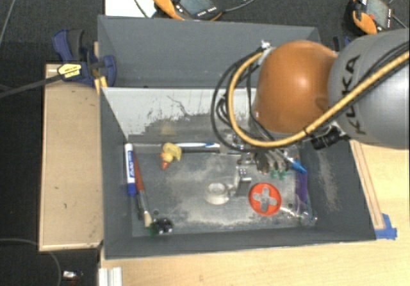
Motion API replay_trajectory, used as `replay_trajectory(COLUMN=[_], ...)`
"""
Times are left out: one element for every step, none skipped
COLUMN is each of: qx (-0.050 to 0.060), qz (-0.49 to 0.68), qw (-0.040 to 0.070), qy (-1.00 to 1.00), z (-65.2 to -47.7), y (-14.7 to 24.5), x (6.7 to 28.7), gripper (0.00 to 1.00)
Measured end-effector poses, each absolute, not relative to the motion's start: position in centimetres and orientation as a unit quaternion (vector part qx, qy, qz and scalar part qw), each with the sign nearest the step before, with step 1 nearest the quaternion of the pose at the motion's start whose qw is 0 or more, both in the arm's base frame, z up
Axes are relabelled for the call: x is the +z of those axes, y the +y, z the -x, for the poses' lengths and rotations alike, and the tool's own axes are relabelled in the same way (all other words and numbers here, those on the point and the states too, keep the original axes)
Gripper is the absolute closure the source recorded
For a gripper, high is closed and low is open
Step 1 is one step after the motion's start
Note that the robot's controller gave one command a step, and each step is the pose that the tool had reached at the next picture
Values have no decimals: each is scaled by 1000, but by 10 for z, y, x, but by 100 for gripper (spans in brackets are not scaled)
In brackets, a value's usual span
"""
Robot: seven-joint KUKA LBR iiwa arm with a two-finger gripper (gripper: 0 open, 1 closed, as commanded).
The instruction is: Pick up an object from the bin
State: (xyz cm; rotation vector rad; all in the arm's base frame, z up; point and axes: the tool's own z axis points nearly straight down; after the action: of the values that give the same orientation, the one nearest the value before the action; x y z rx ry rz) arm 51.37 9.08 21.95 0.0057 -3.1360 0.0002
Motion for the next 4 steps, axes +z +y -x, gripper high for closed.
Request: replay_trajectory(qx=[0, 0, -2, 1], qz=[1, -62, -69, -129], qw=[-1, -4, -12, 1], qy=[-1000, -998, -998, -992], z=[-515, -507, -565, -514], y=[90, -2, 23, -78], x=[223, 98, 138, 99], gripper=[0, 0, 0, 0])
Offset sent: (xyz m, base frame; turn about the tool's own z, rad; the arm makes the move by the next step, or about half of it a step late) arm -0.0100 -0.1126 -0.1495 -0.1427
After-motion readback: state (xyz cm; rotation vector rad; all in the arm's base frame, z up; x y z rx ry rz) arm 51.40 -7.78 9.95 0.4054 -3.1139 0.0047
